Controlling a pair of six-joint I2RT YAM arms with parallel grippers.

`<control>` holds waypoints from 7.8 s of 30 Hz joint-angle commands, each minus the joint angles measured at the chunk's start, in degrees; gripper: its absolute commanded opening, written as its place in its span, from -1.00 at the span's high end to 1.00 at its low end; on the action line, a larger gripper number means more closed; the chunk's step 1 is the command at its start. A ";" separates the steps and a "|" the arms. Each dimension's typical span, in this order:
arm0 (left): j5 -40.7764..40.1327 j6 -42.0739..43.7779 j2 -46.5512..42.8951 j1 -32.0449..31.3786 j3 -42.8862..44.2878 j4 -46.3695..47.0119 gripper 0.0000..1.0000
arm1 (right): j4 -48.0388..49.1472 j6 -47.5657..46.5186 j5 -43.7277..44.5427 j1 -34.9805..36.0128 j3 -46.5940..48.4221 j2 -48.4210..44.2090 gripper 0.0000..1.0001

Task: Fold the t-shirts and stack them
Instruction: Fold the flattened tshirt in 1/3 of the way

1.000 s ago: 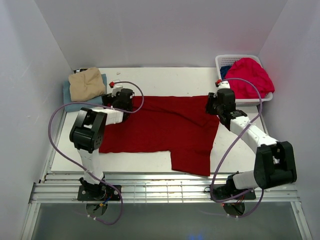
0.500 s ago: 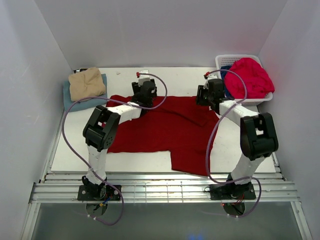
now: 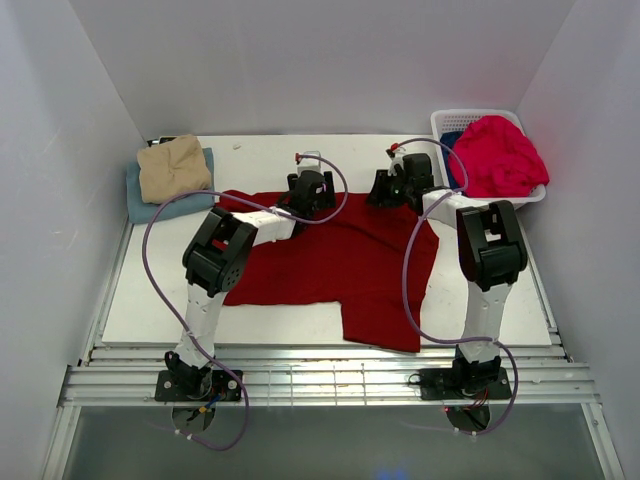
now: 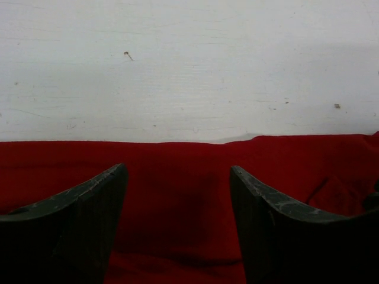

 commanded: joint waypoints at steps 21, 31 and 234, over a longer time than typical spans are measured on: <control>-0.91 -2.21 -0.58 -0.34 -1.08 -2.39 -0.60 | 2.79 0.76 -5.40 0.53 1.82 5.35 0.84; -2.40 -2.91 -1.20 -0.34 -1.78 -3.44 -0.60 | 2.88 -0.21 -4.78 1.85 -1.17 -0.27 0.84; 9.11 -10.91 -19.22 -15.20 -14.97 -19.53 0.95 | -10.30 1.90 17.54 0.79 -27.54 -24.27 0.85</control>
